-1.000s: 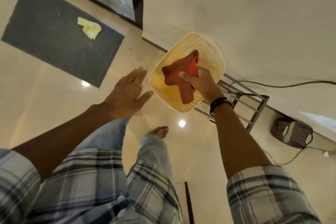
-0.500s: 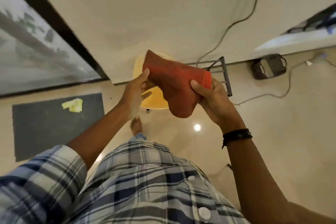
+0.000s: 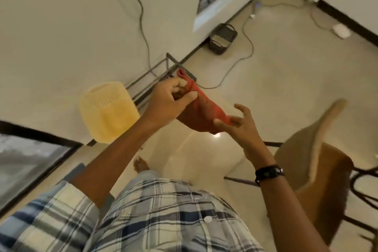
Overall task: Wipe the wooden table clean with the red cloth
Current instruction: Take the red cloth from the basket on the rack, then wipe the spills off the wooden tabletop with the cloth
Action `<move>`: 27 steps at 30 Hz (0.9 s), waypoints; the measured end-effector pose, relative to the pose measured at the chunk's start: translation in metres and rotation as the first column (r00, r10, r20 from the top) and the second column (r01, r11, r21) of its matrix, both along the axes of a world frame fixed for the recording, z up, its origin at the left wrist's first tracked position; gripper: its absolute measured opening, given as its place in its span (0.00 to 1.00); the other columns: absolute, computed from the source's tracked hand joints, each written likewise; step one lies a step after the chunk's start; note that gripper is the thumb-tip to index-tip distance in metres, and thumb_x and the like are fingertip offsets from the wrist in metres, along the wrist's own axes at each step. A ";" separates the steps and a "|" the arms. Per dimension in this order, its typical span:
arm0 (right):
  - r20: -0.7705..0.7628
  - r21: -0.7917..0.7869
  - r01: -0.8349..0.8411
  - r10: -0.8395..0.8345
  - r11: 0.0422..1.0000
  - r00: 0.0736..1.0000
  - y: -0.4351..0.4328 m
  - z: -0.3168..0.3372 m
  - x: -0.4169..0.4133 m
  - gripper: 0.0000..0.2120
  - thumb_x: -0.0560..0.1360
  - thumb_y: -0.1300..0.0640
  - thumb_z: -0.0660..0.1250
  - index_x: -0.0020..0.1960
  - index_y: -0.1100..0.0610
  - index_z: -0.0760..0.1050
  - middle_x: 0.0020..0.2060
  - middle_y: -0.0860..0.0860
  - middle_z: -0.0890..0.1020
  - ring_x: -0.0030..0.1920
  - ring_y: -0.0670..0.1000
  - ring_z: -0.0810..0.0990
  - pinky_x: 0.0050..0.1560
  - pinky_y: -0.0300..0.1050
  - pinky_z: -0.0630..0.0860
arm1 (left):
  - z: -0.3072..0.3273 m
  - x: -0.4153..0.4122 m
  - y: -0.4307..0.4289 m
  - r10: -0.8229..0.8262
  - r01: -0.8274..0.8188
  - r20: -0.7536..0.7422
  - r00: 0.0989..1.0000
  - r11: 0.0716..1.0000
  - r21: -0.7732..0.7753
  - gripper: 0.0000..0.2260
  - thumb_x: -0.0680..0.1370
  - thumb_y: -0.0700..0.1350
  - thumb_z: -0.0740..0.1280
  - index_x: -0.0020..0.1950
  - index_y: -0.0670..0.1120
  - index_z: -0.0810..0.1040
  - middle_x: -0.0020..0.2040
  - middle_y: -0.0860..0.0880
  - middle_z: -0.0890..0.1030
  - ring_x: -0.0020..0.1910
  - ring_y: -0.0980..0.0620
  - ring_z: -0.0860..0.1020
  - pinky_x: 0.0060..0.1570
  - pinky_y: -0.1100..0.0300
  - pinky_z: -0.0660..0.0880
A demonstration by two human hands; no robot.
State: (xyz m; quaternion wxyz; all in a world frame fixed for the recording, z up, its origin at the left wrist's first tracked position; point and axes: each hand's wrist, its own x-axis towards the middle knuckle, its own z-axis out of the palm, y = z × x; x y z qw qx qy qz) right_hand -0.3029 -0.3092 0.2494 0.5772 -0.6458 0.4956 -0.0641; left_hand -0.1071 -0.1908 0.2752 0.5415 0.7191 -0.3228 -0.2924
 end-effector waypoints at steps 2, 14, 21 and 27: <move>-0.036 -0.120 -0.065 0.061 0.991 0.998 0.000 -0.001 -0.036 0.44 0.62 0.36 0.77 0.73 0.37 0.60 0.74 0.47 0.64 0.71 0.50 0.68 0.68 0.54 0.71 | 0.016 -0.030 -0.023 -0.193 0.185 0.156 0.969 0.981 0.065 0.09 0.75 0.45 0.75 0.52 0.53 0.80 0.44 0.61 0.81 0.44 0.67 0.80 0.45 0.75 0.75; 0.248 -0.316 0.494 -0.432 0.810 0.867 0.045 0.021 -0.145 0.08 0.79 0.54 0.69 0.51 0.60 0.81 0.40 0.55 0.84 0.40 0.49 0.82 0.41 0.48 0.78 | 0.054 -0.169 -0.121 -0.769 0.785 0.296 0.566 0.613 0.091 0.06 0.75 0.47 0.74 0.50 0.50 0.81 0.40 0.58 0.83 0.39 0.63 0.81 0.42 0.71 0.75; 0.409 0.212 0.894 -0.867 0.395 0.286 0.108 0.013 -0.215 0.16 0.79 0.54 0.68 0.64 0.58 0.77 0.56 0.55 0.85 0.58 0.56 0.83 0.54 0.50 0.82 | 0.011 -0.253 -0.121 -0.873 0.867 0.061 0.484 0.488 0.103 0.11 0.78 0.53 0.70 0.58 0.54 0.75 0.48 0.61 0.80 0.51 0.57 0.80 0.51 0.60 0.76; 0.428 0.349 0.927 -0.904 0.135 -0.029 0.165 0.011 -0.266 0.24 0.73 0.52 0.71 0.68 0.54 0.74 0.60 0.52 0.83 0.61 0.53 0.82 0.60 0.56 0.80 | -0.009 -0.323 -0.084 -0.983 0.976 -0.080 0.166 0.152 0.157 0.10 0.78 0.52 0.70 0.56 0.50 0.79 0.48 0.57 0.82 0.44 0.66 0.80 0.42 0.71 0.76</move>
